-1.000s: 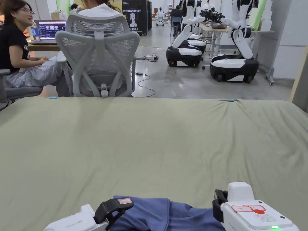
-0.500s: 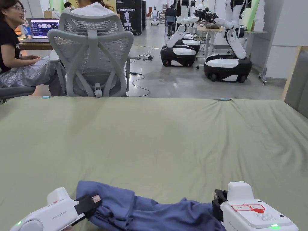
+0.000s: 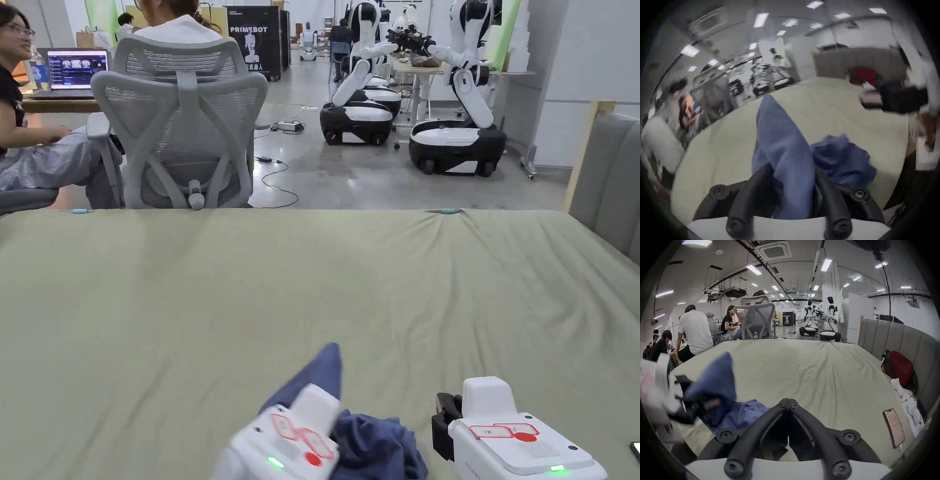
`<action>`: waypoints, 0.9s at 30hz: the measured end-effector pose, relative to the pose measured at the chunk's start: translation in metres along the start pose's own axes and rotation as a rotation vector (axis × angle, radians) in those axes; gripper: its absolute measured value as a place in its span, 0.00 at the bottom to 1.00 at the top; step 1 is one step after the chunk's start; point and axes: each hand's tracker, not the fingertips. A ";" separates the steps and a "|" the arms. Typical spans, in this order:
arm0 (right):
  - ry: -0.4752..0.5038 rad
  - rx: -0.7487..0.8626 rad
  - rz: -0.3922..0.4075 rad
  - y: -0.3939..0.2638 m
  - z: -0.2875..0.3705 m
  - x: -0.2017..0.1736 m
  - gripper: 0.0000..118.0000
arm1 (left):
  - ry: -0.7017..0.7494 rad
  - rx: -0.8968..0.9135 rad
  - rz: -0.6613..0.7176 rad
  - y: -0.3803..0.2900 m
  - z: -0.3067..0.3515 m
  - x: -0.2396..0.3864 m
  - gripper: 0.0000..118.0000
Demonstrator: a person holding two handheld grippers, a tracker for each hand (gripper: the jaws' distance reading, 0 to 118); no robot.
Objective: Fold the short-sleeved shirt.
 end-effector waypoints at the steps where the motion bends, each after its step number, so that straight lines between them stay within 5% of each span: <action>1: -0.007 -0.003 -0.005 -0.001 0.001 0.004 0.00 | -0.016 -0.030 -0.060 0.002 -0.008 0.021 0.15; 4: -0.023 -0.013 -0.015 -0.006 0.001 0.015 0.00 | -0.010 -0.087 -0.229 -0.003 -0.030 0.064 0.14; 6: -0.029 -0.018 -0.024 -0.007 0.002 0.021 0.00 | 0.004 -0.093 -0.189 -0.007 -0.038 0.058 0.15; 8: -0.030 -0.019 -0.029 -0.008 0.003 0.025 0.00 | -0.053 -0.045 -0.020 -0.004 -0.030 0.038 0.36; 10: -0.027 -0.024 -0.027 -0.008 0.003 0.027 0.00 | -0.148 0.039 0.166 0.004 -0.011 0.009 0.75; 16: -0.010 -0.035 -0.032 -0.008 0.000 0.025 0.00 | -0.343 0.088 0.798 -0.009 0.004 -0.077 0.82; 18: -0.003 -0.040 -0.031 -0.008 0.000 0.022 0.00 | -0.357 0.057 0.917 -0.024 -0.006 -0.084 0.72; 21: 0.007 -0.051 -0.030 -0.009 -0.002 0.018 0.00 | -0.344 -0.071 0.995 -0.044 -0.025 -0.077 0.00; 27: 0.015 -0.068 -0.033 -0.009 -0.001 0.017 0.00 | -0.705 -0.092 1.040 -0.047 -0.056 -0.014 0.00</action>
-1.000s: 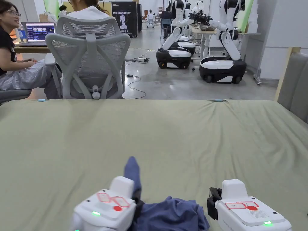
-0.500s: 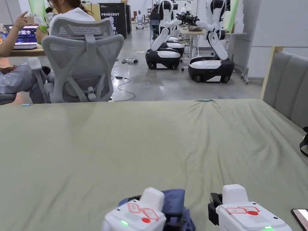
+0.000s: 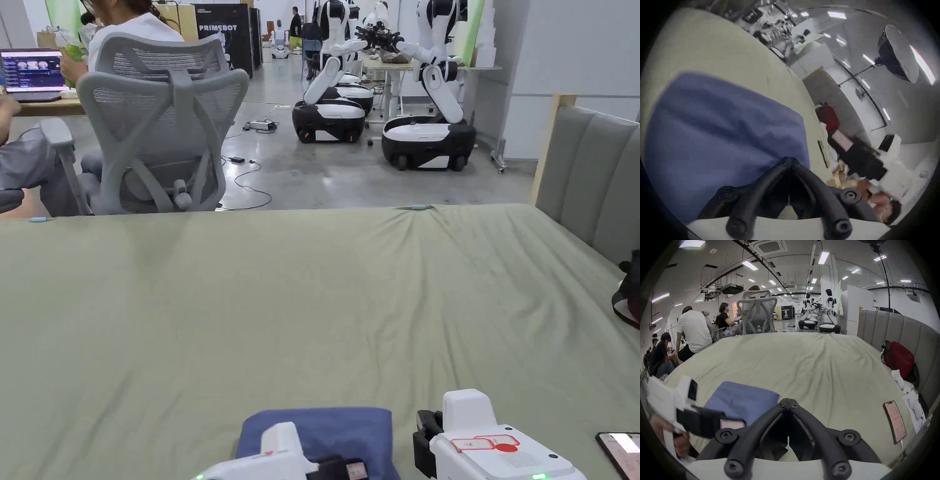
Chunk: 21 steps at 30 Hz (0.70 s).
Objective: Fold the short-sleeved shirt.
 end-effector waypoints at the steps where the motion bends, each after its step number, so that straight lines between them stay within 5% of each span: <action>1: -0.002 -0.001 -0.001 0.000 0.001 0.000 0.00 | 0.062 -0.005 -0.031 -0.004 -0.009 0.002 0.00; 11: 0.116 -0.059 -0.022 0.007 -0.018 -0.026 0.00 | 0.164 0.135 -0.115 0.017 0.040 0.009 0.00; 15: 0.211 -0.133 -0.113 -0.004 -0.047 -0.044 0.00 | 0.236 0.223 -0.093 0.031 0.085 -0.018 0.00; 17: 0.210 -0.165 -0.119 -0.012 -0.057 -0.044 0.00 | 0.244 0.255 -0.063 0.033 0.103 -0.036 0.25; 19: 0.162 -0.213 -0.103 -0.022 -0.063 -0.041 0.00 | 0.219 0.266 0.005 0.031 0.114 -0.055 0.83; 20: 0.146 -0.222 -0.107 -0.027 -0.066 -0.037 0.00 | 0.213 0.262 0.048 0.030 0.116 -0.065 0.98; 21: 0.136 -0.234 -0.122 -0.029 -0.068 -0.033 0.00 | 0.201 0.258 0.091 0.028 0.116 -0.074 1.00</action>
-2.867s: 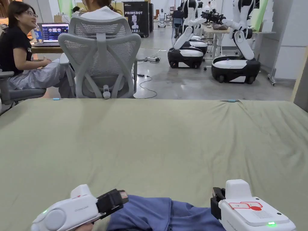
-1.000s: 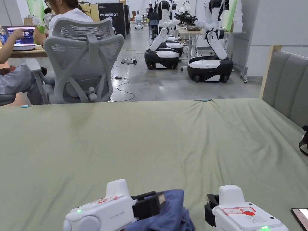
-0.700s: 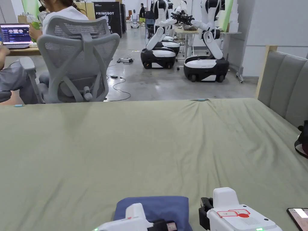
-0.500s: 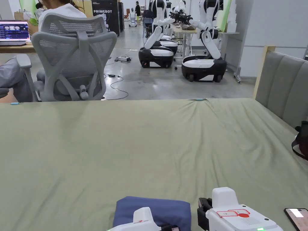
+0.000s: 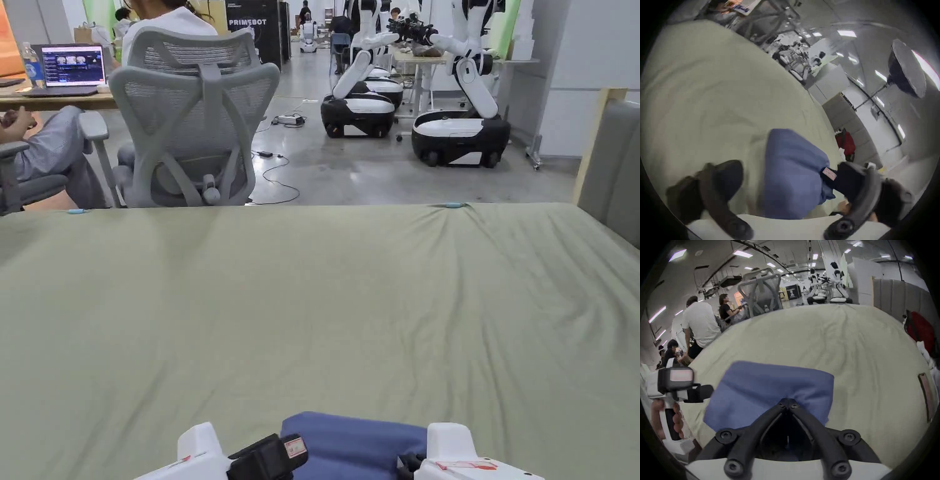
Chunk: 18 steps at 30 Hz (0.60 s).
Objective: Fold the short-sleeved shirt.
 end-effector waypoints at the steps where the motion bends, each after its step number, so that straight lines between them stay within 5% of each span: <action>1: -0.003 -0.003 -0.010 -0.001 -0.002 0.004 0.00 | -0.027 -0.002 0.064 -0.002 -0.002 -0.009 1.00; 5: 0.011 0.003 -0.003 0.002 -0.001 0.006 0.00 | -0.217 -0.112 0.305 -0.017 -0.037 -0.030 0.98; 7: 0.014 0.009 0.012 0.003 0.000 0.005 0.00 | -0.334 -0.126 0.364 -0.022 -0.054 -0.028 0.88; 9: 0.021 0.022 0.025 0.003 0.001 0.006 0.00 | -0.328 -0.137 0.393 -0.025 -0.071 -0.022 0.60; 10: 0.019 0.028 0.037 0.003 0.002 0.005 0.00 | -0.295 -0.136 0.375 -0.026 -0.077 -0.018 0.24; 12: -0.010 0.036 0.080 0.005 0.005 0.000 0.00 | -0.115 -0.145 0.265 -0.027 -0.083 -0.012 0.25; 18: -0.017 0.098 0.177 0.027 0.017 -0.044 0.00 | -0.071 -0.096 0.109 0.001 -0.039 -0.005 0.24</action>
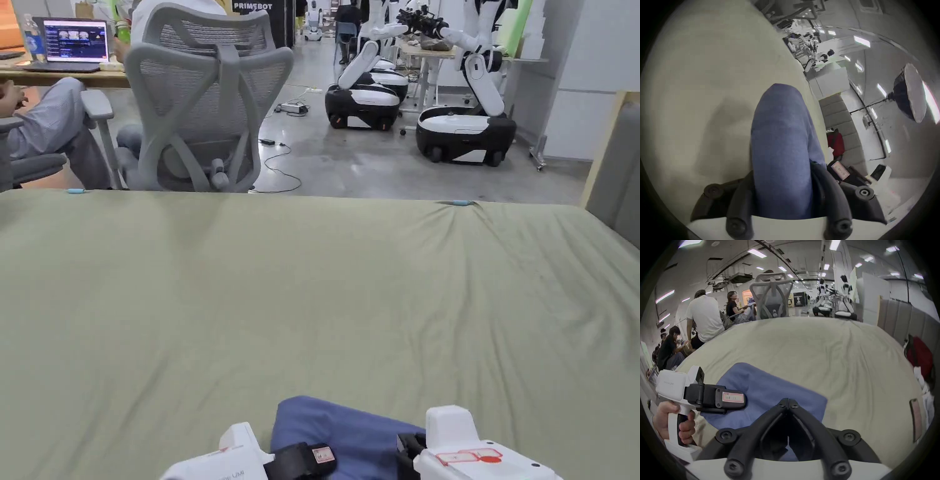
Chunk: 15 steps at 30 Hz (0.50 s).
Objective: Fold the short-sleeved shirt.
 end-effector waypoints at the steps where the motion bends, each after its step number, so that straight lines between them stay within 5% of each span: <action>1: 0.003 0.008 0.013 0.005 -0.001 -0.010 0.00 | 0.016 0.016 -0.022 0.007 0.012 -0.001 0.24; 15: 0.122 0.066 0.107 0.051 -0.040 -0.199 0.00 | 0.290 0.117 -0.080 0.158 0.236 -0.118 0.24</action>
